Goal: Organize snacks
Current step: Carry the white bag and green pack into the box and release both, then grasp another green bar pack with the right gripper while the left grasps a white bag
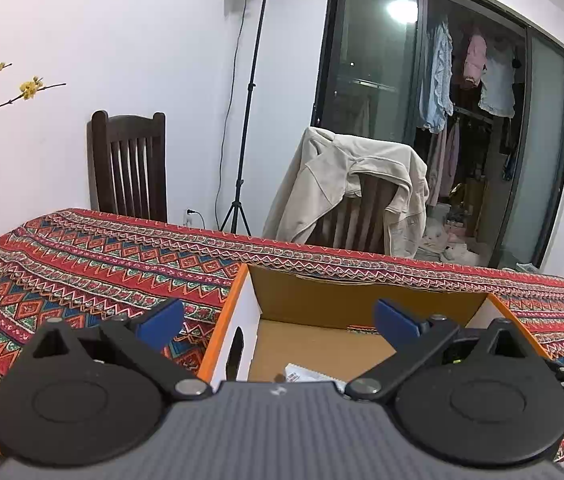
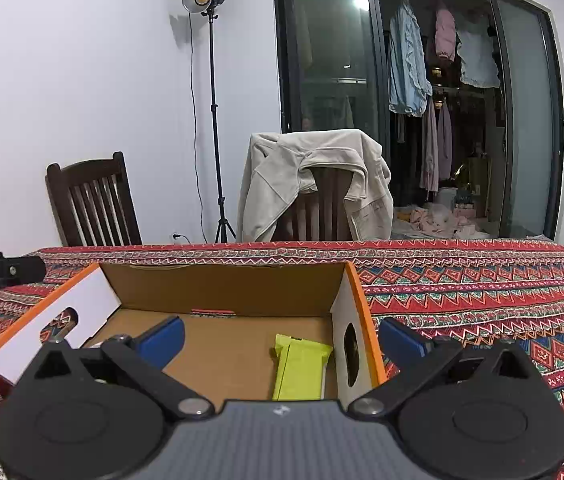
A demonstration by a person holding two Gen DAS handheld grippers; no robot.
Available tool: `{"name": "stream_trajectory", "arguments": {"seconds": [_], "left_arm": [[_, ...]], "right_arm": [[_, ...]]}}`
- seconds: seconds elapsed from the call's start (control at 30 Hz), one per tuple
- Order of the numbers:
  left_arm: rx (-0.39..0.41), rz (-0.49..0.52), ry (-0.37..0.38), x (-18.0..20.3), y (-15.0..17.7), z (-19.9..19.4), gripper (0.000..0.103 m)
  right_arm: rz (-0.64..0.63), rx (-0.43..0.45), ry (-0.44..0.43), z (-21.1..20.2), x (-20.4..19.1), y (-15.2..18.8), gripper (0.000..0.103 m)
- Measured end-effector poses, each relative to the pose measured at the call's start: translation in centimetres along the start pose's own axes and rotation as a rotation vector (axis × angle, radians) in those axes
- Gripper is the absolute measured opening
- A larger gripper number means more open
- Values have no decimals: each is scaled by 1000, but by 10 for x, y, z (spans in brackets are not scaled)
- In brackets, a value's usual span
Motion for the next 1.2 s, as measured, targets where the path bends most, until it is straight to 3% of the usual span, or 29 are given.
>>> {"name": "stream_trajectory", "arguments": {"seconds": [0.57, 0.73, 1.2], "left_arm": [[40, -21, 21, 13, -24, -41, 103], [2, -15, 17, 7, -21, -52, 103], [-79, 9, -17, -37, 10, -95, 103]], "right_arm": [[-41, 79, -1, -46, -11, -30, 103], [-35, 73, -9, -64, -9, -32, 103], [-83, -13, -31, -113, -9, 13, 103]]}}
Point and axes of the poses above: each gripper's, at about its wrist camera, not at the fingertips, and z roughly the way its jaws point, x to its right, y to its underside, the point moved 3 cm from there along z, roughly the way its jaws point, and after that the axes turned 13 degrees about -z, right-handed, at the moved point
